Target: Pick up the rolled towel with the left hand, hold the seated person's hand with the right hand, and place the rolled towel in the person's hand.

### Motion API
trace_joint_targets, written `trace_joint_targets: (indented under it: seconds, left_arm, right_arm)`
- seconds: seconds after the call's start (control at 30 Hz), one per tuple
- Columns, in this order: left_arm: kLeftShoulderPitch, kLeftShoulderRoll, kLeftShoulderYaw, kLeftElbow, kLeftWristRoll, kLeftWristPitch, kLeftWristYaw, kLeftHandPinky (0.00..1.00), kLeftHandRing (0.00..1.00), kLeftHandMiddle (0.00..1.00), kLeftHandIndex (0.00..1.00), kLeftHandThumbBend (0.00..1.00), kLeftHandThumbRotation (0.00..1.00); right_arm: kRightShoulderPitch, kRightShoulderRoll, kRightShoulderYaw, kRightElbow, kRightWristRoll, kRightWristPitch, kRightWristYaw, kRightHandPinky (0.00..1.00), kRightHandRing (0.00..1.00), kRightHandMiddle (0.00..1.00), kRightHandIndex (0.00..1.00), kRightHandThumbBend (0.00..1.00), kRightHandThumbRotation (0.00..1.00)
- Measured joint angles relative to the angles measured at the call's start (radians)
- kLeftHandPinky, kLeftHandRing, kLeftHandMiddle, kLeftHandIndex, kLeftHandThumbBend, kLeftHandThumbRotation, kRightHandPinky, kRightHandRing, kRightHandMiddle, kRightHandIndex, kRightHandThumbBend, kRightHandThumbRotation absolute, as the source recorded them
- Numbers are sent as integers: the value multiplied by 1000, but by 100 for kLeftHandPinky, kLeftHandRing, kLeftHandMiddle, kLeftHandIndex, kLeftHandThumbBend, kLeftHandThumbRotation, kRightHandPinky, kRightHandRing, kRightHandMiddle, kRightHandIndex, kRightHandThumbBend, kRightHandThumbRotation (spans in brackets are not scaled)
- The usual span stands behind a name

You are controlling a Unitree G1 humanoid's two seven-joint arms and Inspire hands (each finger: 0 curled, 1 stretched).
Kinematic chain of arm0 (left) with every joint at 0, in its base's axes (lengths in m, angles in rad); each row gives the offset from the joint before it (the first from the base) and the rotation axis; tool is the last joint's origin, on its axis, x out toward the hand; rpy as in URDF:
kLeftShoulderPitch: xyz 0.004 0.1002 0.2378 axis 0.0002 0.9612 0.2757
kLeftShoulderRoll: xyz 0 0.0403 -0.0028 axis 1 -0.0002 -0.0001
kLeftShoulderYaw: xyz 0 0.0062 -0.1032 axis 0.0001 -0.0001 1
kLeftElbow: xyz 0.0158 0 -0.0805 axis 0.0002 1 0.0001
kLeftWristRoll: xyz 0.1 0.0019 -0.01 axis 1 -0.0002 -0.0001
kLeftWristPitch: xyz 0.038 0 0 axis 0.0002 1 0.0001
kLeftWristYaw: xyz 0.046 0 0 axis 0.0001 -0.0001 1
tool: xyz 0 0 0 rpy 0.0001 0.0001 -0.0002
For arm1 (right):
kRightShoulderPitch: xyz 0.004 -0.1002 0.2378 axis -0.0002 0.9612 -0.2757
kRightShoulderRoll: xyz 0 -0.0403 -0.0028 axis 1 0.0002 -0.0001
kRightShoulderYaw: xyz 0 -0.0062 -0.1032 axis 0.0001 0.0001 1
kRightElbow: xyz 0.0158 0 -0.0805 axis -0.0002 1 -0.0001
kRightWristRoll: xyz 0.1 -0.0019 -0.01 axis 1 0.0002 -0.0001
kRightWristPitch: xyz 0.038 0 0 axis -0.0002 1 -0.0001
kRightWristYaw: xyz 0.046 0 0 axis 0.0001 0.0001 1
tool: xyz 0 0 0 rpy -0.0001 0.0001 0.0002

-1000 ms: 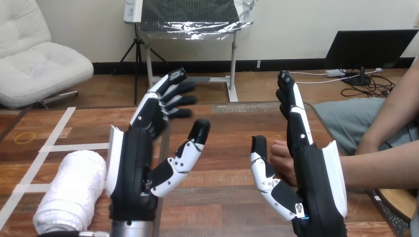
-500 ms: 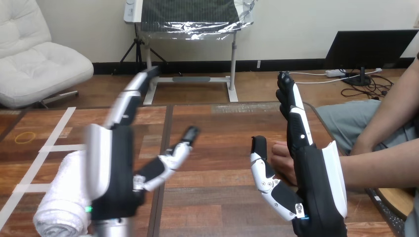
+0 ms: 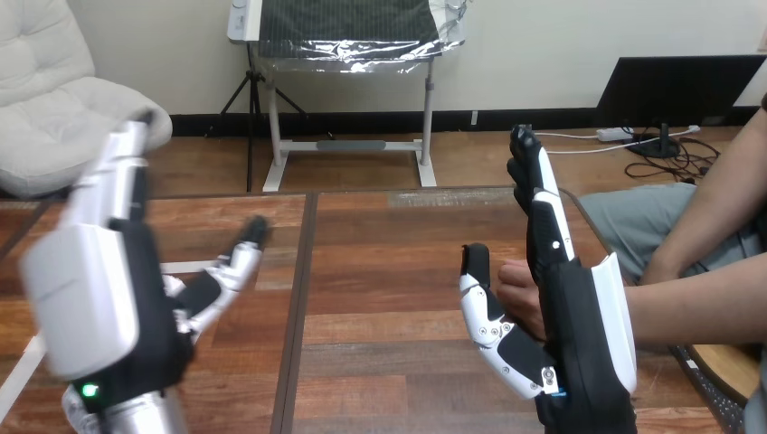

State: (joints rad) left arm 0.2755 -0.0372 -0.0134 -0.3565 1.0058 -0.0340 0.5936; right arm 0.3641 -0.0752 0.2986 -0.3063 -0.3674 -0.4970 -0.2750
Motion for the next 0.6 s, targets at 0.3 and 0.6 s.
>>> trace_joint_targets:
  seconds: [0.3, 0.6]
  left_arm:
    - [-7, 3, -3, -10, 79, 150, -17, 68, 83, 88, 88, 83, 36]
    - [-9, 15, 1, -8, 114, 255, -62, 73, 83, 88, 87, 83, 39]
  right_arm:
    - [-11, 3, 0, 0, 0, 3, 0, 100, 100, 100, 100, 0, 0]
    - [-15, 4, -4, 2, 3, 3, 0, 100, 100, 100, 100, 0, 0]
